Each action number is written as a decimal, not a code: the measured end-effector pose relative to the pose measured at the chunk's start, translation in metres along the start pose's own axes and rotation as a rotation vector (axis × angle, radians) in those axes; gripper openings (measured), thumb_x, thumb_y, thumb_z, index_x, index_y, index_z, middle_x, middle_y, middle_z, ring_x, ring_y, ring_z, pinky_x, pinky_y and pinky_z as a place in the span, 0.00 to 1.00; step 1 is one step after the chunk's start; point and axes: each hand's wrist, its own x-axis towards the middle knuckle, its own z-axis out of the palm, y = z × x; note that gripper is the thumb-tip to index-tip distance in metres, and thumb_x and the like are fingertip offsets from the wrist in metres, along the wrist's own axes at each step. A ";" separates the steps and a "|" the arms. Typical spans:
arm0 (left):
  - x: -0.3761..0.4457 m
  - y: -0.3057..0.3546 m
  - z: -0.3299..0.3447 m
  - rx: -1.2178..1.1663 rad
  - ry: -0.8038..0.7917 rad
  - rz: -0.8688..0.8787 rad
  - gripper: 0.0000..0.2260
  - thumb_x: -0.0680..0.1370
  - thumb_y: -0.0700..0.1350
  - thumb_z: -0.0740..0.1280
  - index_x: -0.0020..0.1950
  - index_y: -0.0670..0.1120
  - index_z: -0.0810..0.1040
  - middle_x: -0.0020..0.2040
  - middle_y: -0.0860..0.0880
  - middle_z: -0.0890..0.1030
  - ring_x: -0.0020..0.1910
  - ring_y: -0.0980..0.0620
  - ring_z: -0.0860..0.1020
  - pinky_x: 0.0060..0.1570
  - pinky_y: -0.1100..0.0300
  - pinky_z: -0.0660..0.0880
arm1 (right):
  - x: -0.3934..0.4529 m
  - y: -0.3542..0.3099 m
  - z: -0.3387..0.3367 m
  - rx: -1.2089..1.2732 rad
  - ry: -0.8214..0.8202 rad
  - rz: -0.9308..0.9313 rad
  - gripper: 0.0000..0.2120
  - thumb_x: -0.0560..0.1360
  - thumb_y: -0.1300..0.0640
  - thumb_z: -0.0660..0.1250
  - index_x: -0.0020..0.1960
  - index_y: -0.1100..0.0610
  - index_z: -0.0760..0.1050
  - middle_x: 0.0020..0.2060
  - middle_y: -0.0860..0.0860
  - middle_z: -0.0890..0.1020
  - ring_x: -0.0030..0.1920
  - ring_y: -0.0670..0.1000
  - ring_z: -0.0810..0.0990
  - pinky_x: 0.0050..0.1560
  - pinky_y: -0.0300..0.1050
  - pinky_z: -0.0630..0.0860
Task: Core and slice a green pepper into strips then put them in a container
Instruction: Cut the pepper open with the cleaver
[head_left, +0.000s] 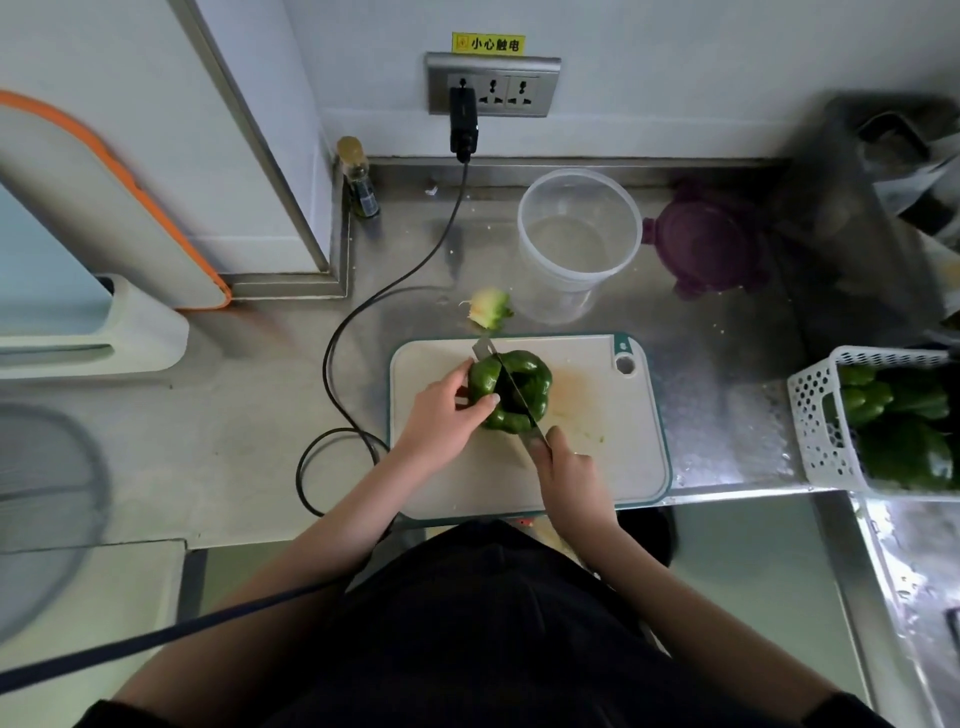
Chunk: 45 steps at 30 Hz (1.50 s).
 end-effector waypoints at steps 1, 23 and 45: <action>-0.002 0.002 0.000 0.000 0.000 -0.003 0.24 0.78 0.49 0.65 0.73 0.49 0.65 0.56 0.56 0.75 0.56 0.57 0.73 0.56 0.67 0.68 | 0.002 -0.004 0.000 -0.074 0.020 -0.019 0.14 0.83 0.49 0.50 0.60 0.57 0.66 0.37 0.54 0.75 0.34 0.59 0.76 0.36 0.53 0.76; -0.012 -0.009 -0.004 0.037 0.098 -0.066 0.22 0.78 0.41 0.65 0.72 0.45 0.67 0.54 0.54 0.78 0.51 0.58 0.76 0.47 0.72 0.71 | 0.018 -0.002 -0.015 -0.015 -0.073 -0.010 0.17 0.83 0.47 0.49 0.54 0.58 0.70 0.40 0.56 0.77 0.40 0.59 0.77 0.40 0.51 0.76; 0.001 -0.035 -0.039 0.329 -0.043 -0.192 0.10 0.79 0.49 0.62 0.48 0.42 0.75 0.38 0.47 0.77 0.40 0.47 0.78 0.39 0.55 0.75 | -0.026 0.046 -0.057 0.442 0.294 0.004 0.13 0.80 0.52 0.58 0.39 0.55 0.71 0.27 0.55 0.76 0.25 0.51 0.73 0.29 0.52 0.72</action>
